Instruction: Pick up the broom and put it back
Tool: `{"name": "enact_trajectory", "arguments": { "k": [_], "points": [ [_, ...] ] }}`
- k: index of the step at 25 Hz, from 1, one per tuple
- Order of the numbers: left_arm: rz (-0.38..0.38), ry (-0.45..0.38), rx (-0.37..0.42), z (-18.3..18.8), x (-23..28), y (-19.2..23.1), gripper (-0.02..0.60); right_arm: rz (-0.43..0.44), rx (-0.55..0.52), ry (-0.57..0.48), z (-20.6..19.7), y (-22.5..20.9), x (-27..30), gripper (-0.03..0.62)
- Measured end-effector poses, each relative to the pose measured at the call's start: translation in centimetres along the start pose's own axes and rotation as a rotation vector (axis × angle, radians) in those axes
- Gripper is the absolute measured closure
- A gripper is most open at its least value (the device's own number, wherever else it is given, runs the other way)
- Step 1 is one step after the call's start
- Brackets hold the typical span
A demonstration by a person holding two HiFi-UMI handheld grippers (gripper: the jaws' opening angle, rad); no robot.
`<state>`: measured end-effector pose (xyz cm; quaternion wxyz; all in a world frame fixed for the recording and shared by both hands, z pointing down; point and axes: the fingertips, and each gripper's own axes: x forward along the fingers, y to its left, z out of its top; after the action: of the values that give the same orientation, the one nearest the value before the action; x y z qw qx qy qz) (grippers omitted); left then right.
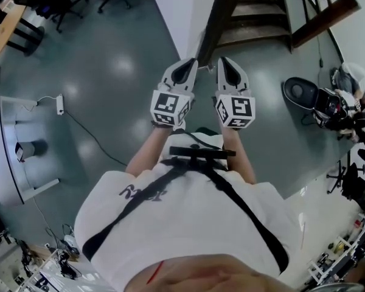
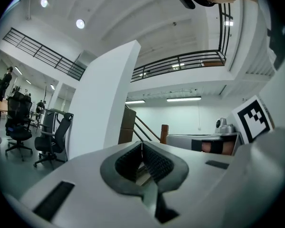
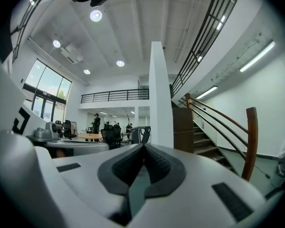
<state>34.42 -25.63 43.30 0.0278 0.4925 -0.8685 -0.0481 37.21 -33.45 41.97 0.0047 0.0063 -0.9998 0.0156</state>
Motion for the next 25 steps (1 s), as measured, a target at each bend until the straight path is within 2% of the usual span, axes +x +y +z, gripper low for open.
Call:
{"name": "enact_trajectory", "arguments": {
  "k": [6,13,18,25],
  "points": [
    [0.011,0.049,-0.003,-2.6,2.5,5.1,0.571,0.025,0.011,0.059,-2.8,-0.4,3.4,0.585],
    [0.016,0.116,-0.037,-6.7,8.0,6.4,0.571,0.027,0.054,0.184,-8.4,-7.1,5.2,0.585],
    [0.025,0.195,-0.054,-11.1,11.2,7.8,0.569,0.040,0.090,0.280,-13.8,-11.0,7.1,0.585],
    [0.032,0.281,-0.040,-17.3,15.1,10.8,0.569,0.143,0.156,0.337,-21.2,-13.0,10.7,0.585]
  ]
}}
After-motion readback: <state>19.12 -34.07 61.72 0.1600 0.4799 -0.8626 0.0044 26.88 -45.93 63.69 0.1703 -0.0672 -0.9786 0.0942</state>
